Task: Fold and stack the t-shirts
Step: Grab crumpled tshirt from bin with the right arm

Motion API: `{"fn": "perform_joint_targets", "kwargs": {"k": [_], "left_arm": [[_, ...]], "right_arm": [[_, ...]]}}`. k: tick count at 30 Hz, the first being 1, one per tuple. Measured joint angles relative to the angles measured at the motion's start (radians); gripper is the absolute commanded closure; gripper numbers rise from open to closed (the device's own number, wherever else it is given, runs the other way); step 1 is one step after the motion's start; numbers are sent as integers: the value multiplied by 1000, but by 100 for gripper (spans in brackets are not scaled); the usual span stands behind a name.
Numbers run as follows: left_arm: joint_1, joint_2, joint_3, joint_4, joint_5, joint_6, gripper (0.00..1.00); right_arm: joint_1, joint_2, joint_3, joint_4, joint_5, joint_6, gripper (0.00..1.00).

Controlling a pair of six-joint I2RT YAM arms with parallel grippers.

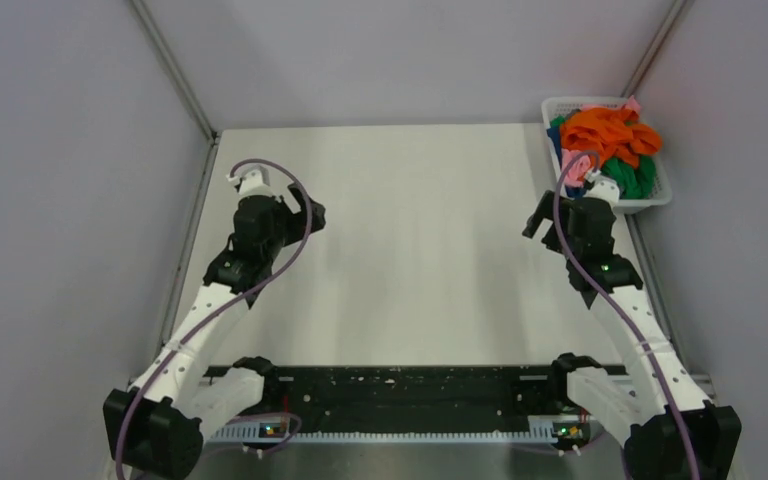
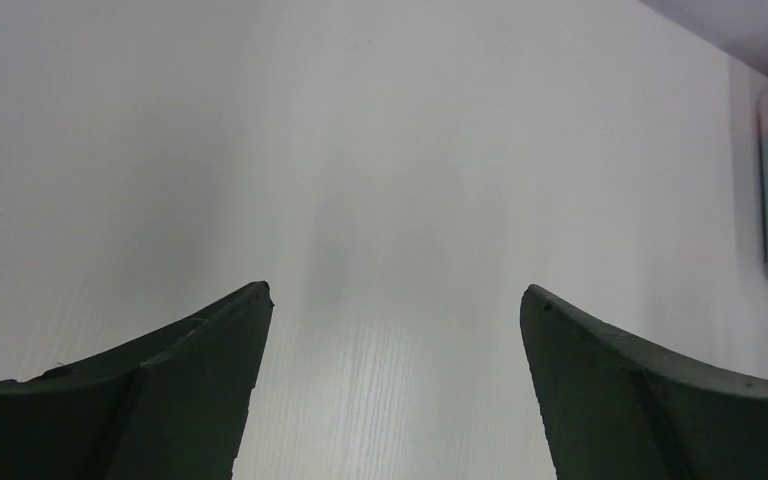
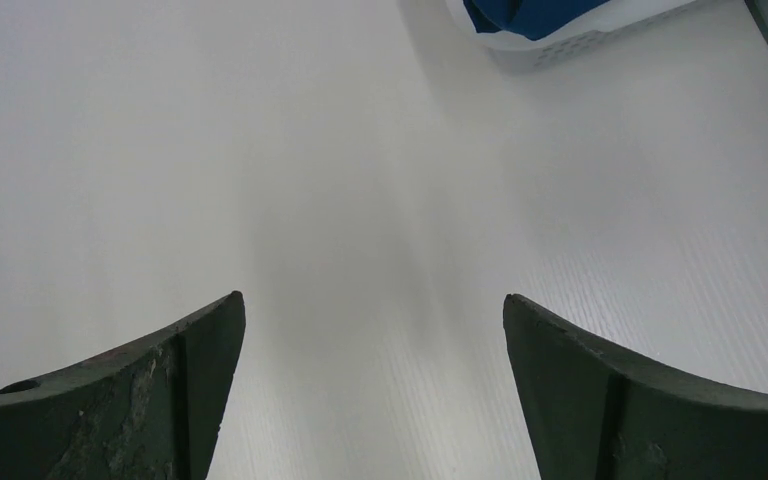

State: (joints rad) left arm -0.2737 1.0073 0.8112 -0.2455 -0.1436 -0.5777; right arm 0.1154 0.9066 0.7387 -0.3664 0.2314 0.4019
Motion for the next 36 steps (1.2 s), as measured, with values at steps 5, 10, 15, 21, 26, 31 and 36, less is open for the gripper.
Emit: {"fn": "perform_joint_targets", "kwargs": {"k": [5,10,15,21,26,31,36], "left_arm": [[0,-129,-76,72,20,0,1],[0,-140,-93,65,35,3,1],[0,-133,-95,37,14,0,1],[0,-208,-148,57,-26,-8,1],[0,-212,-155,58,-47,-15,1],[0,-203,-155,58,-58,-15,1],[0,-198,-160,63,-60,-16,1]], "right_arm": [[0,24,18,24,-27,-19,1],[-37,153,182,3,-15,-47,1],[-195,417,487,6,-26,-53,1],[-341,766,836,20,-34,-8,1],[-378,1013,1096,-17,-44,42,6],[-377,1142,1218,-35,-44,72,17],[-377,1272,1317,-50,-76,110,32]]}}
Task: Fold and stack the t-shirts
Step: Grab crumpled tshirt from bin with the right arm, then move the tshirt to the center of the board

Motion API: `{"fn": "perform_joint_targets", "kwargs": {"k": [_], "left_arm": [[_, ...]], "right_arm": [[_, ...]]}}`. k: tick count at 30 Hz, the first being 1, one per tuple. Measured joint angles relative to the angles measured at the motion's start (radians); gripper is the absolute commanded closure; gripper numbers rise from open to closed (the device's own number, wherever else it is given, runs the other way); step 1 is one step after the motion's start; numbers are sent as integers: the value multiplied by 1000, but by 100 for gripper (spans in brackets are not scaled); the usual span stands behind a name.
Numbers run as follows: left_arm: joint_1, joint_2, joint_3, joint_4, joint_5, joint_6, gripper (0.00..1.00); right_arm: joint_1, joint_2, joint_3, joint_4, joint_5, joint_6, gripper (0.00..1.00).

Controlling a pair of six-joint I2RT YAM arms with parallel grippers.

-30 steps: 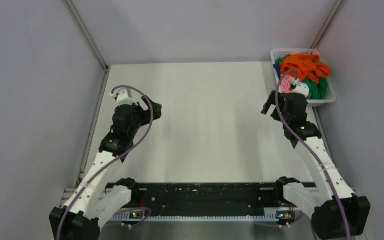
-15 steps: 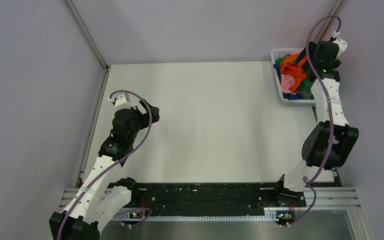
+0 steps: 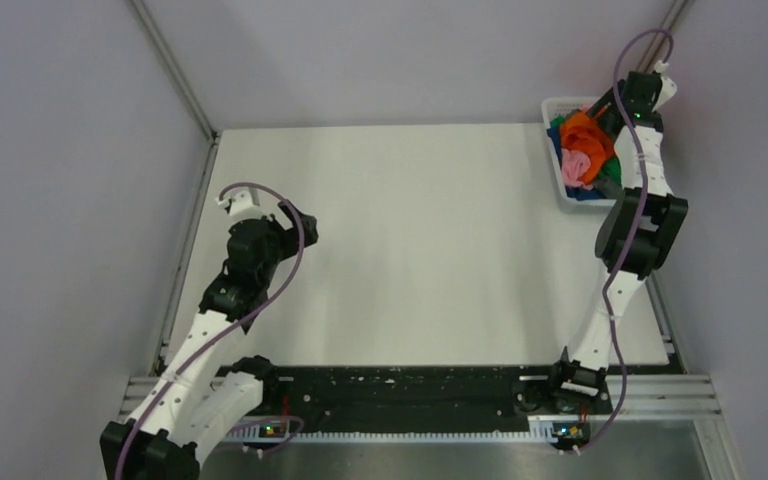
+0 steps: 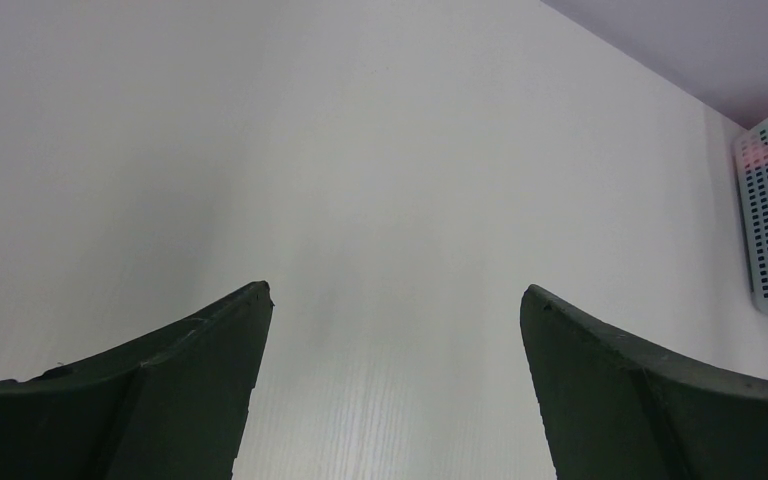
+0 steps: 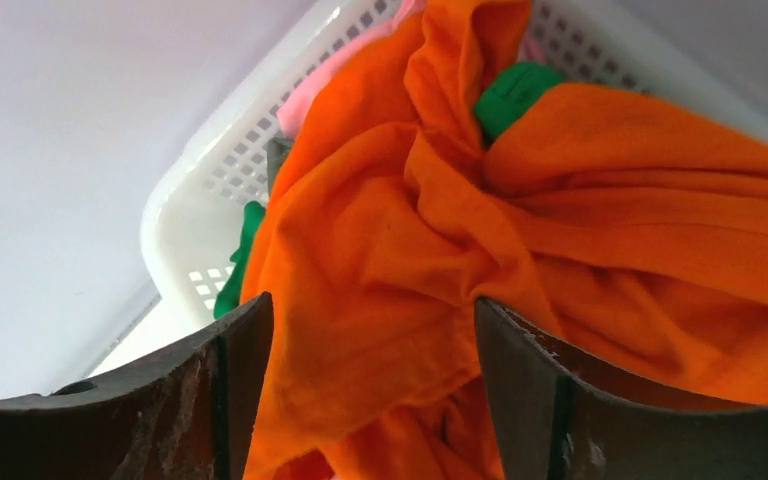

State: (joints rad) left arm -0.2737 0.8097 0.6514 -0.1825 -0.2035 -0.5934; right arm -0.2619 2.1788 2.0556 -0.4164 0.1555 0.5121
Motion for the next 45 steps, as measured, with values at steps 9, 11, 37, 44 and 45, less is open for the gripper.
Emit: {"fn": "perform_joint_targets", "kwargs": {"k": [9,11,37,44,45], "left_arm": [[0,-45,-31,10,-21,-1,1],[0,-63,-35,13,-26,-3,1],[0,-122,-79,33,-46,-29,1],[0,-115,-76,31,-48,-33,1],[0,-112,-72,25,-47,-33,1]], "right_arm": [[0,122,34,-13,-109,49,100],[0,122,41,-11,-116,45,100],[84,-192,341,-21,-257,-172,100],[330,-299,341,-82,-455,-172,100],[391,-311,341,-86,-483,-179,100]]}}
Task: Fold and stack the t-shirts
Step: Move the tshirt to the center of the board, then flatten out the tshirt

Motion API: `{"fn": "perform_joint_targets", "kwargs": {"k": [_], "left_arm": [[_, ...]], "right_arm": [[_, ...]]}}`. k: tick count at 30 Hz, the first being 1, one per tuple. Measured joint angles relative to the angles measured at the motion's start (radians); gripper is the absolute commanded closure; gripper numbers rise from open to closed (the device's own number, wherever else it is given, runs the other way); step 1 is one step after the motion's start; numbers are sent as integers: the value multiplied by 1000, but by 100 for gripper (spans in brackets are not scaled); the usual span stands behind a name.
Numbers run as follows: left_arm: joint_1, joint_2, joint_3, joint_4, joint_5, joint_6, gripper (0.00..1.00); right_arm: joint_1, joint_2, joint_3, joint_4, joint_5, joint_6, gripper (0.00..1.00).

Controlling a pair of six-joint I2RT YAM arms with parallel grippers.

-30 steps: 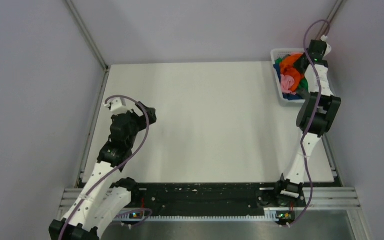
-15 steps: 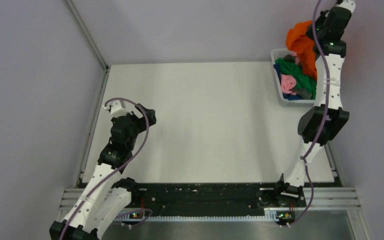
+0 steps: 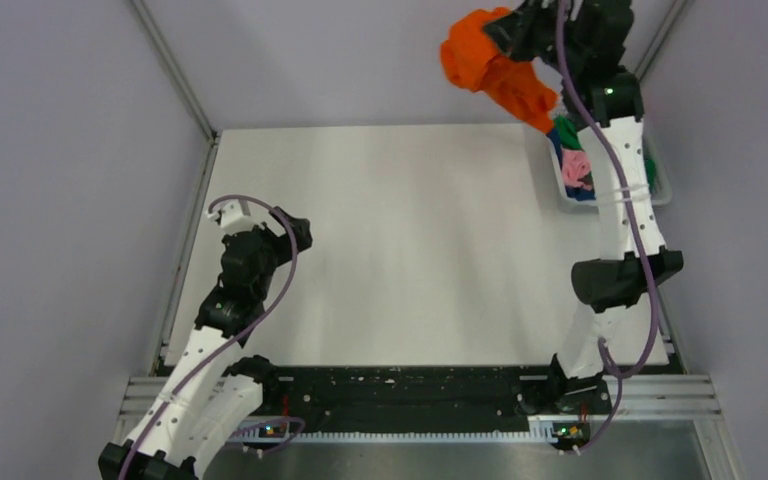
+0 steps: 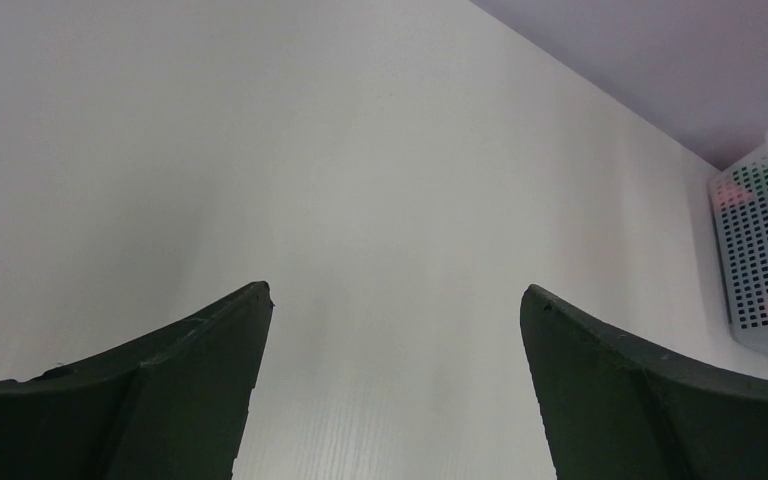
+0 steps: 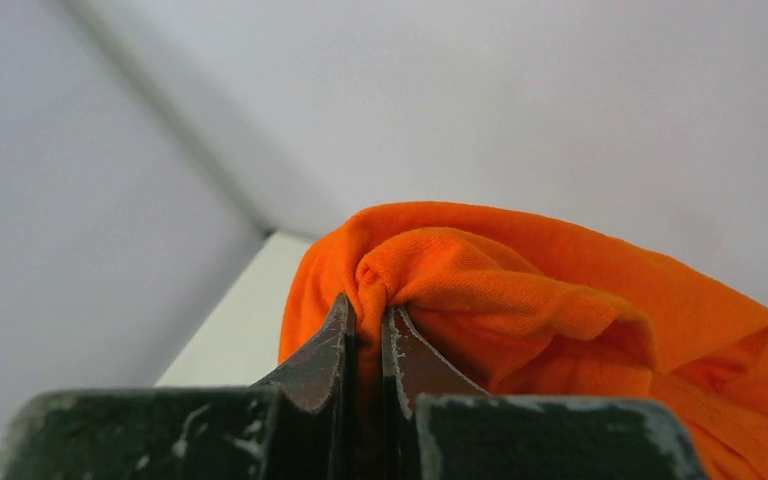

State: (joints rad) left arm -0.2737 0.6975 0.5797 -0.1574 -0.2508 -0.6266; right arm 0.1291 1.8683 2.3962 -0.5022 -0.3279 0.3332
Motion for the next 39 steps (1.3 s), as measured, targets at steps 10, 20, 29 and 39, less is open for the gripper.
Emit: {"fn": "perform_joint_targets", "kwargs": {"k": [10,20,29,39], "left_arm": [[0,-3,154,-257,-129,-90,1],[0,-89,209,-552,-239,-193,1],[0,132,125,-565,-157,-217,1],[61,532,182,-481,-147,-187,10]], "right_arm": [[410,-195,-399,-16,-196,-203,69],[344,-542,-1356,84,483,-206,1],[338,-827,-1604,187,431,-57,1],[339,-844,-1722,220,383,-14,1]]}}
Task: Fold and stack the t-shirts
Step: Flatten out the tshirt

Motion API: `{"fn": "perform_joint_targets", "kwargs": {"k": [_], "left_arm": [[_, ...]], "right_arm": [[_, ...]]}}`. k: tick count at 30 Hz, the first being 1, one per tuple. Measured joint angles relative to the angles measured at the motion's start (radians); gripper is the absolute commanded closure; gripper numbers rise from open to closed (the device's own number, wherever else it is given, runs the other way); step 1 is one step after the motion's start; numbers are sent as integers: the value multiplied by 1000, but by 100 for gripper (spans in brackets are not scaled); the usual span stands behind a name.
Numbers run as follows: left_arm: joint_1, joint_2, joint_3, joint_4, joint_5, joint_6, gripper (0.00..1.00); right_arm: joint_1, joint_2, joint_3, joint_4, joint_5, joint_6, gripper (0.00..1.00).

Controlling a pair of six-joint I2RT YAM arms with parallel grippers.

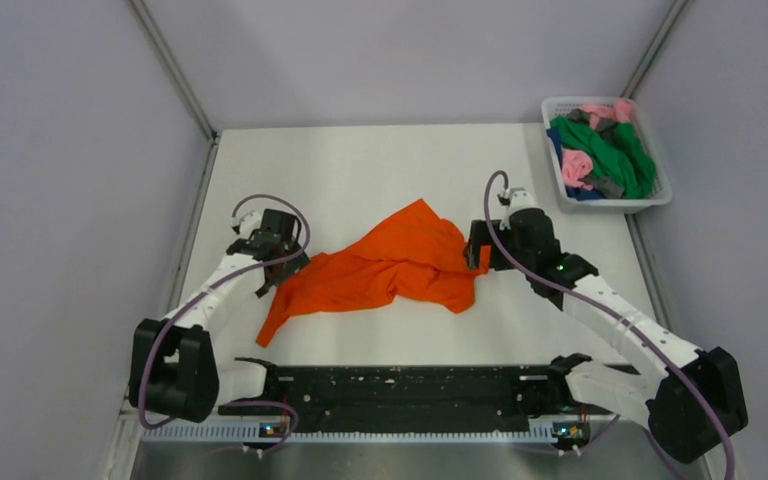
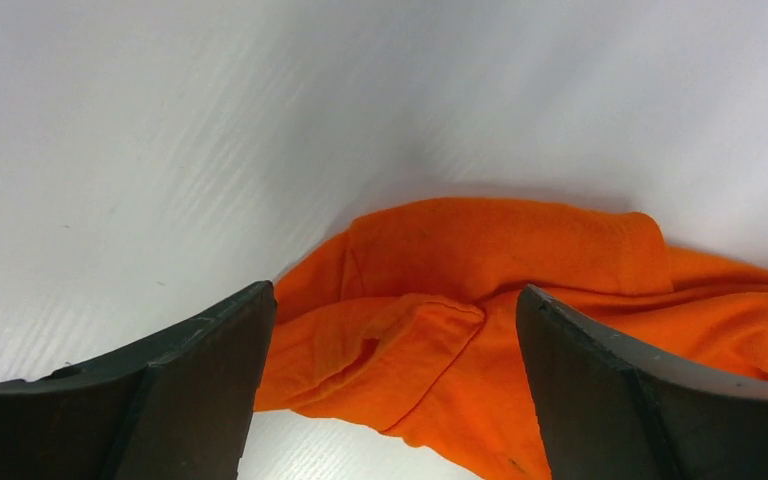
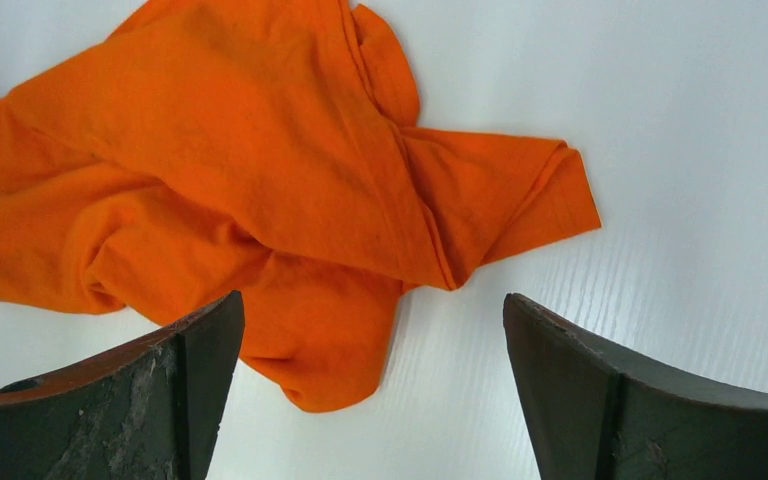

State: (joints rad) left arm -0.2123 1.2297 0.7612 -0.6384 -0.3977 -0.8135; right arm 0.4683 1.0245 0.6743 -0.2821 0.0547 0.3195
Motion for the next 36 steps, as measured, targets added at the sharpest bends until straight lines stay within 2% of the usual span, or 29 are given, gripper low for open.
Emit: {"fn": "perform_joint_targets", "kwargs": {"k": [4,9,12,17,23,26,32,36], "left_arm": [[4,33,3,6,54,-6,12],[4,-31,-16,3,119,-15,18],[4,-73,-46,4,119,-23,25],[4,-59,-59,8,111,-26,38],[4,-14,-60,20,101,-31,62],[4,14,-60,31,101,-32,100],[4,26,-60,47,93,-29,100],[4,-37,-79,49,84,-26,100]], "right_arm": [[0,108,41,44,-15,6,1],[0,301,134,84,-32,6,1],[2,408,209,99,-39,6,2],[11,571,367,117,-50,-3,4],[16,750,531,126,-56,-18,7],[23,834,595,131,-55,-21,10],[53,994,727,153,-29,-24,15],[90,1102,850,141,31,-43,19]]}}
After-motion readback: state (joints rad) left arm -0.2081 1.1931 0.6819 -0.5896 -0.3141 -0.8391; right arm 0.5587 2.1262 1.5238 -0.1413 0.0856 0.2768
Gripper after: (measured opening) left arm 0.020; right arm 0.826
